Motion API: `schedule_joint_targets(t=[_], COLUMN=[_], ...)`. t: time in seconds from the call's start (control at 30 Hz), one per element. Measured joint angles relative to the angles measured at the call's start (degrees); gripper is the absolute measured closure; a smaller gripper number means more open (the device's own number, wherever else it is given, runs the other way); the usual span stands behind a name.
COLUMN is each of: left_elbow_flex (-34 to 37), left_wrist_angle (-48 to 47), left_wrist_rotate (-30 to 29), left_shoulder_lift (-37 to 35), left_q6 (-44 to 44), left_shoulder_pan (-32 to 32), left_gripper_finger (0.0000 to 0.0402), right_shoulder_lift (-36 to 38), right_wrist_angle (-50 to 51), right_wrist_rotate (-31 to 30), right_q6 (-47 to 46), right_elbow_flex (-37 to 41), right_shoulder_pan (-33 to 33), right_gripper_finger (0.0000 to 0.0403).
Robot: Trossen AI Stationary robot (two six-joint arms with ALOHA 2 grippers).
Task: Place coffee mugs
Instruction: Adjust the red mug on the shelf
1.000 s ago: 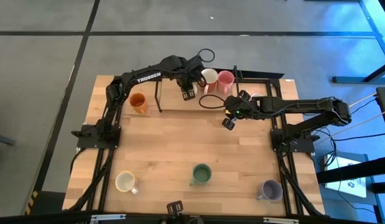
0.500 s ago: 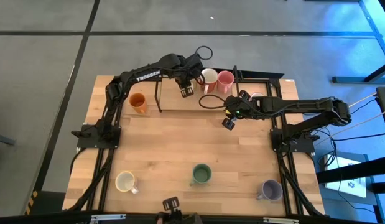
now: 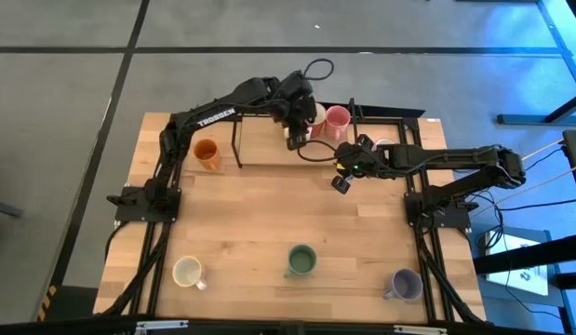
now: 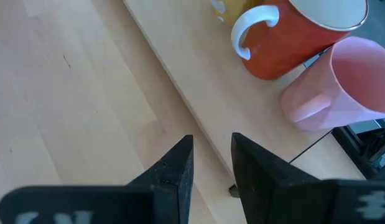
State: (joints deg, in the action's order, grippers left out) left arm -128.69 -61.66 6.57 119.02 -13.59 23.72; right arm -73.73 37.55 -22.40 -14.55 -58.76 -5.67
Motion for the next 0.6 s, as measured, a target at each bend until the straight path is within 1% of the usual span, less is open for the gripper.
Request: schedule_joint_targets(t=[0.07,0.3,0.6], left_elbow_flex=[0.7,3.4,4.1], left_wrist_angle=[3.3,9.0,12.2], left_wrist_rotate=[-0.4,-3.0,-4.0], left_shoulder_lift=[0.9,3.9,6.0], left_q6=[-0.4,-0.4,-0.3], left_shoulder_pan=[-0.2,-0.2,0.4], left_gripper_finger=[0.0323,0.0323,0.0323], right_shoulder_lift=[0.0,0.0,0.0], right_wrist_angle=[-0.1,0.0,0.0], right_wrist_rotate=[0.0,0.0,0.0], right_q6=[0.0,-0.1,-0.1], right_elbow_flex=[0.0,0.0,0.0], right_shoulder_pan=[0.0,0.0,0.0], right_gripper_finger=[0.0306,0.0306,0.0306])
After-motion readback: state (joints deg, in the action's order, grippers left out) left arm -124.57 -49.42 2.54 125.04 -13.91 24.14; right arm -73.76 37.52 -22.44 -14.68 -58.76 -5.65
